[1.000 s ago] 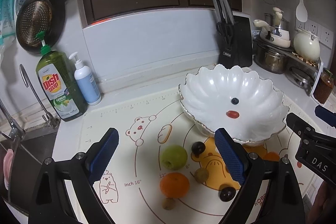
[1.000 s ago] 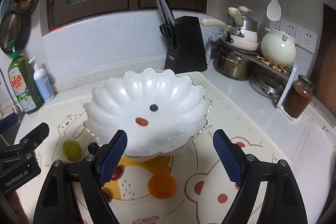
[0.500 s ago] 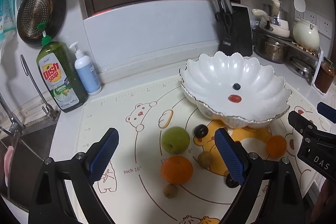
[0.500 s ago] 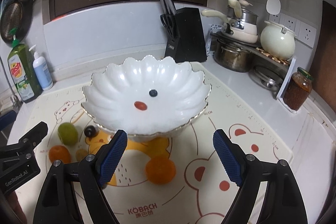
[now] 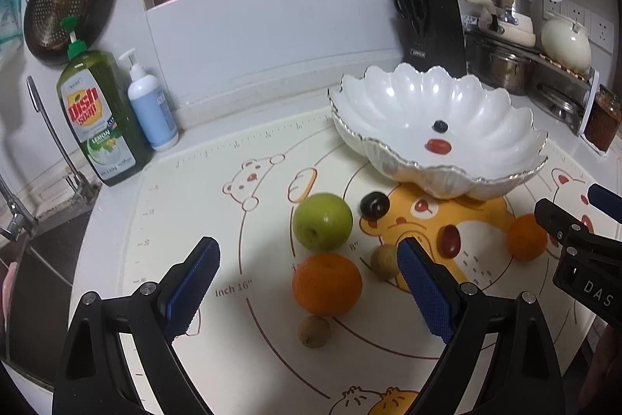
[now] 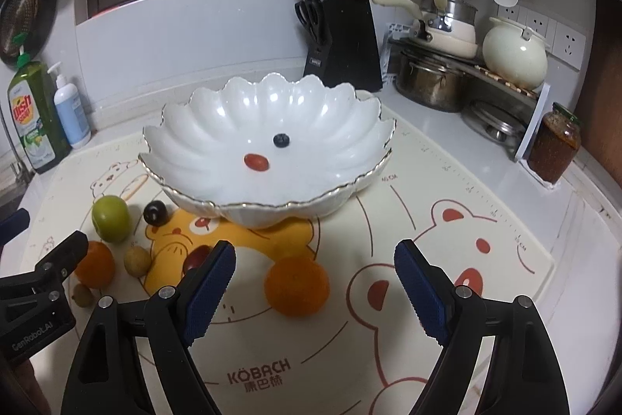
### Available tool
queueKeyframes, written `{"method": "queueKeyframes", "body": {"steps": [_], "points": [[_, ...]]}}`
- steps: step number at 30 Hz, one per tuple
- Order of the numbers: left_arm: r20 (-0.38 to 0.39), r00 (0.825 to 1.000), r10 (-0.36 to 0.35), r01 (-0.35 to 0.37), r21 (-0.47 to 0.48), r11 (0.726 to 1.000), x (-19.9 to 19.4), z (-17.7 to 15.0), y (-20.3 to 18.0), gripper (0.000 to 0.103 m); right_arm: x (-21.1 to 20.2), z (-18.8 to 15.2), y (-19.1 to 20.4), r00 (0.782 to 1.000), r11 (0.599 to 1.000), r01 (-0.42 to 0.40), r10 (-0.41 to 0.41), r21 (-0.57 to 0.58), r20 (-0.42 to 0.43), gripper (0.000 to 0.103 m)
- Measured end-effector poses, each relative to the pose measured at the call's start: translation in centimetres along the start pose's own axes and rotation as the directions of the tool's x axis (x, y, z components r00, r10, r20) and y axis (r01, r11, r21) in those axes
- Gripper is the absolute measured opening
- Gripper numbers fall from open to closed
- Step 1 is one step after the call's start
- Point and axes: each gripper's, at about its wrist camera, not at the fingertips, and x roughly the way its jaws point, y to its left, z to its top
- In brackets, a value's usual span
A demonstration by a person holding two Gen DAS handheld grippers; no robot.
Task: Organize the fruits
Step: 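Grasp a mandarin orange with the left gripper while the right gripper grasps another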
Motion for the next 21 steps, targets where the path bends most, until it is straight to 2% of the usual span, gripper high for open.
{"method": "queueKeyframes", "body": {"steps": [21], "points": [[-0.089,0.996,-0.011,0.011,0.001,1.0,3.3,-2.2,0.1,0.093,3.9,-2.2,0.5,0.995,1.0,0.014,-0.014,0.006,-0.102,0.084]]}}
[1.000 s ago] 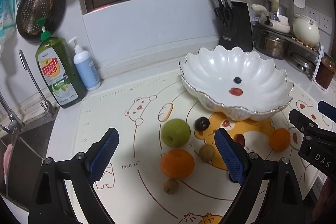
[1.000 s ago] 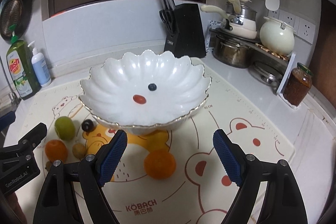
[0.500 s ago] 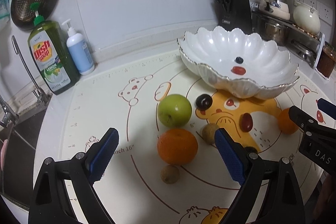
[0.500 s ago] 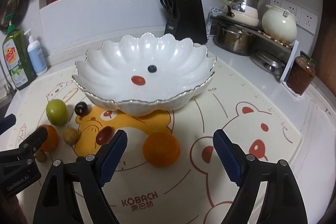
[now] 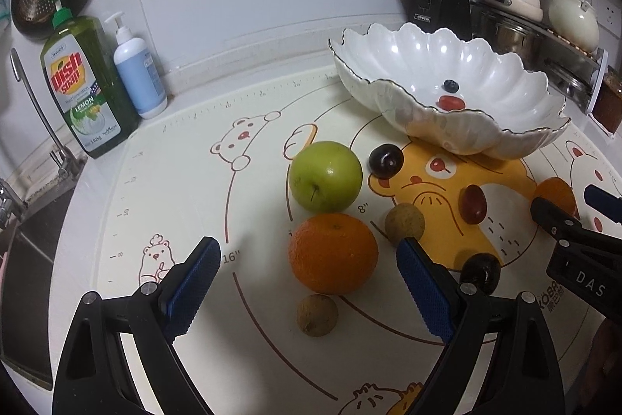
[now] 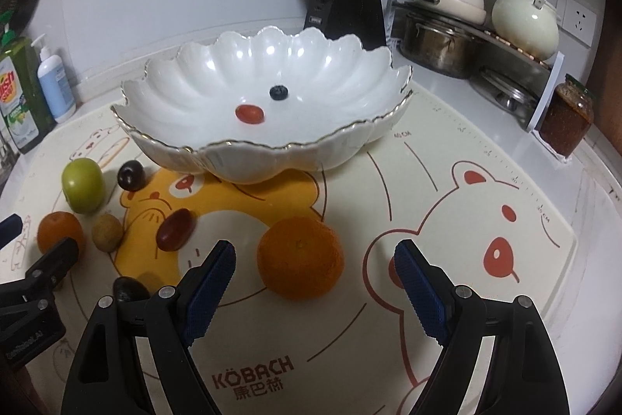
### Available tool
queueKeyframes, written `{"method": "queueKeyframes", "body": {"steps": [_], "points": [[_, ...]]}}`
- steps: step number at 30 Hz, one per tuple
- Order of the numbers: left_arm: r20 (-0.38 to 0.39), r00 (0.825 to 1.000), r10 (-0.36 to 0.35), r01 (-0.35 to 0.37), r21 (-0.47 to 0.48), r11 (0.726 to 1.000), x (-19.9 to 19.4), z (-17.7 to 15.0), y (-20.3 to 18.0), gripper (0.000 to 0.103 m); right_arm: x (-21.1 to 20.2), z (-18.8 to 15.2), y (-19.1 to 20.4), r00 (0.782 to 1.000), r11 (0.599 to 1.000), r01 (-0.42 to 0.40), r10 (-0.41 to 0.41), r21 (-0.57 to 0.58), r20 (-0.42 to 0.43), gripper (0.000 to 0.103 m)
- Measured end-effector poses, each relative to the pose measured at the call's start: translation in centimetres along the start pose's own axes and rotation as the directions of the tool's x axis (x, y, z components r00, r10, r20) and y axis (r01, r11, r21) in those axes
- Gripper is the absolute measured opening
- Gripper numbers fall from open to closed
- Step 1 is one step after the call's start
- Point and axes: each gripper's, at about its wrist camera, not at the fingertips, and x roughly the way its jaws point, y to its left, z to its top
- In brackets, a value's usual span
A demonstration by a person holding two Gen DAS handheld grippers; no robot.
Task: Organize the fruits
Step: 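Grasp a mandarin orange with the left gripper while the right gripper grasps another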
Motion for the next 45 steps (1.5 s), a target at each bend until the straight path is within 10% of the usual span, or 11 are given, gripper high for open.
{"method": "queueKeyframes", "body": {"steps": [12,21,45], "points": [[-0.04,0.999,-0.021,0.021,0.005,1.0,1.2,-0.1,-0.4,0.077,1.7,-0.4,-0.3,0.998,1.0,-0.019,0.02,0.023,-0.053,0.079],[-0.068,0.995,-0.068,0.068,-0.001,0.998,1.6,-0.3,-0.5,0.048,1.4,-0.5,0.2,0.996,0.997,-0.076,0.077,0.021,-0.048,0.052],[-0.03,0.997,-0.065,0.065,-0.001,0.998,-1.2,0.4,-0.6,0.046,-0.9,-0.1,-0.4,0.995,0.995,-0.096,0.096,0.03,-0.009,0.044]]}}
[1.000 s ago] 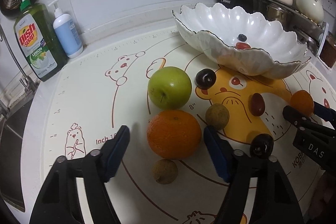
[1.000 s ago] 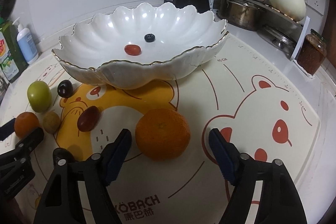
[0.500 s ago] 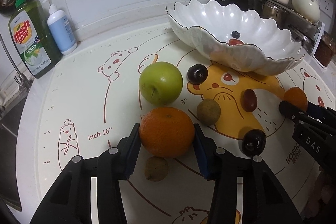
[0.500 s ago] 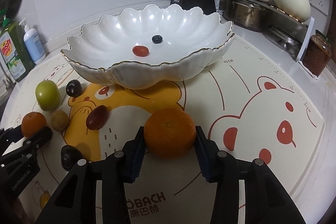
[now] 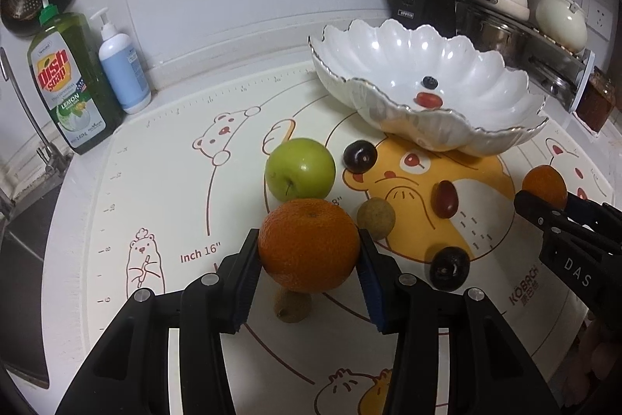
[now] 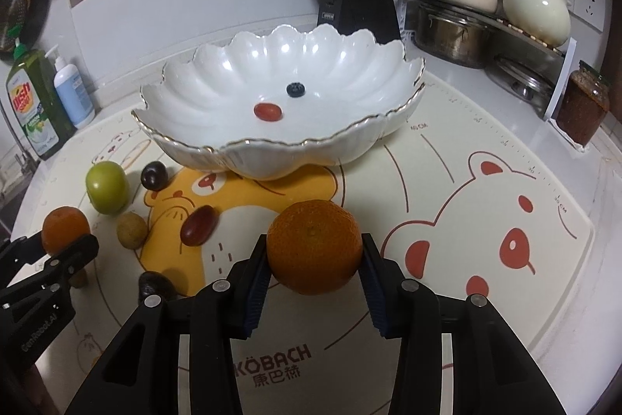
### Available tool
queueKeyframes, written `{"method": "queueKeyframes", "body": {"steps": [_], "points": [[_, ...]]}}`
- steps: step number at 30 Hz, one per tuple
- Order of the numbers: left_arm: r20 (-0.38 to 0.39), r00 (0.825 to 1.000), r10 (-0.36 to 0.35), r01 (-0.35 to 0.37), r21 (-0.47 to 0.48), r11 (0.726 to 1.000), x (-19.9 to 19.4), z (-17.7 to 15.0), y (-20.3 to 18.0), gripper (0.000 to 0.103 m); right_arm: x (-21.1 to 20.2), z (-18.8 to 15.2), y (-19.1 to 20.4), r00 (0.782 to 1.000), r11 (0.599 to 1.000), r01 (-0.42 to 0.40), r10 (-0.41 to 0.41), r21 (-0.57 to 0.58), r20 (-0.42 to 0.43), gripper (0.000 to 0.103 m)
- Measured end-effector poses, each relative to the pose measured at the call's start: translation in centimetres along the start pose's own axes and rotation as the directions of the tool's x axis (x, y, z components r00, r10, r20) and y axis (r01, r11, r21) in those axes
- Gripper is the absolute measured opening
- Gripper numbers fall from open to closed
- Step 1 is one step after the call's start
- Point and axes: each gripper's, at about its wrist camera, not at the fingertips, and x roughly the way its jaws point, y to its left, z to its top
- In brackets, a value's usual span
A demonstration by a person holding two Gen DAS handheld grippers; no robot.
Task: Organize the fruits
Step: 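Grasp a mandarin orange with the left gripper while the right gripper grasps another, then lift and carry both mandarin oranges over the white bowl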
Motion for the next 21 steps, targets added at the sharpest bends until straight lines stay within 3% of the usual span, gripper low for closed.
{"method": "queueKeyframes", "body": {"steps": [21], "points": [[0.086,0.996,-0.034,0.033,0.014,0.999,-3.4,4.6,-1.9,0.046,-4.0,4.0,-1.8,0.995,1.0,-0.006,0.004,0.02,0.104,0.044]]}}
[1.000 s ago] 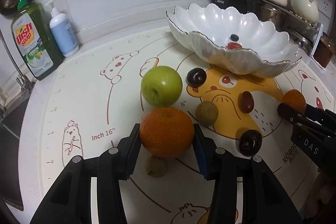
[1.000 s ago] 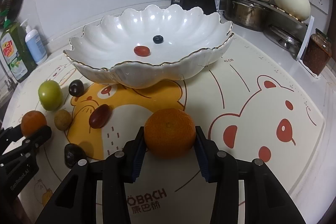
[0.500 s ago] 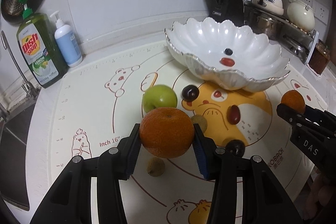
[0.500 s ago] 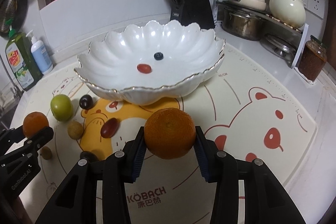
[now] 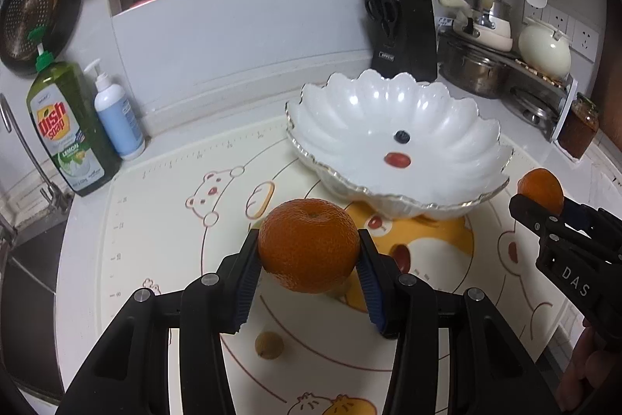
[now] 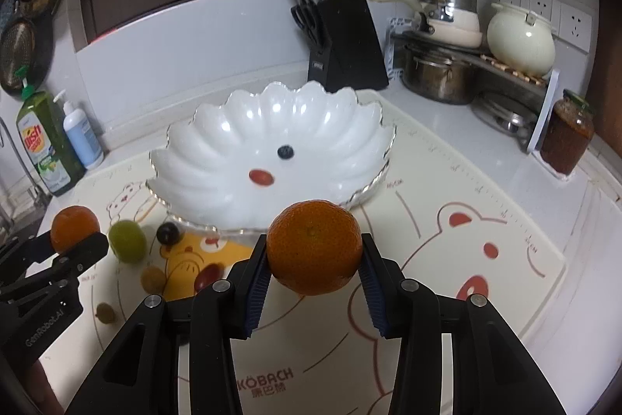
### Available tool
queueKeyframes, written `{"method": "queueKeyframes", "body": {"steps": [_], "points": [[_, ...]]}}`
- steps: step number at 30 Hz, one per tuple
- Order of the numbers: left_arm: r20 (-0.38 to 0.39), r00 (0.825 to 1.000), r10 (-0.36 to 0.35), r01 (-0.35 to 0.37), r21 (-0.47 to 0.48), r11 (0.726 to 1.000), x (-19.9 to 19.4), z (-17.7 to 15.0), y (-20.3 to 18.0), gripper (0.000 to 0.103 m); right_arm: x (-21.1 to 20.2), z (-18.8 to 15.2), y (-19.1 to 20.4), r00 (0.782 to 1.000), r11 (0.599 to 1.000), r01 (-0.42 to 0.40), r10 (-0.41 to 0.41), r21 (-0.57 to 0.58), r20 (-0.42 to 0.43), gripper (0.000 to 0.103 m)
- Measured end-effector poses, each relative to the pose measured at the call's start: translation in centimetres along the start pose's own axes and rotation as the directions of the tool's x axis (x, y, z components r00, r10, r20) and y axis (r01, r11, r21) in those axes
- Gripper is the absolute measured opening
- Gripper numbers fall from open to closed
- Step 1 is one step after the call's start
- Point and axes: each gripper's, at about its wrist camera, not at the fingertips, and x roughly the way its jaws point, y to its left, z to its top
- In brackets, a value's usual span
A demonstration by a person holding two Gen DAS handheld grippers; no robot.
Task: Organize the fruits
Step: 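Lift and carry both mandarin oranges over the white bowl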
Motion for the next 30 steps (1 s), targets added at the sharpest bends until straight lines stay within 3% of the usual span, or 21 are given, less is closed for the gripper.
{"method": "queueKeyframes", "body": {"steps": [15,30], "points": [[0.038,0.999,-0.034,0.034,0.019,0.999,0.4,4.3,-1.4,0.047,0.2,3.8,-1.4,0.999,1.0,0.011,-0.011,-0.004,0.042,0.044],[0.022,0.998,-0.061,0.06,0.023,0.998,3.4,6.6,-2.2,0.046,2.6,6.0,-2.1,0.999,1.0,0.011,-0.011,-0.007,0.035,0.044]]}}
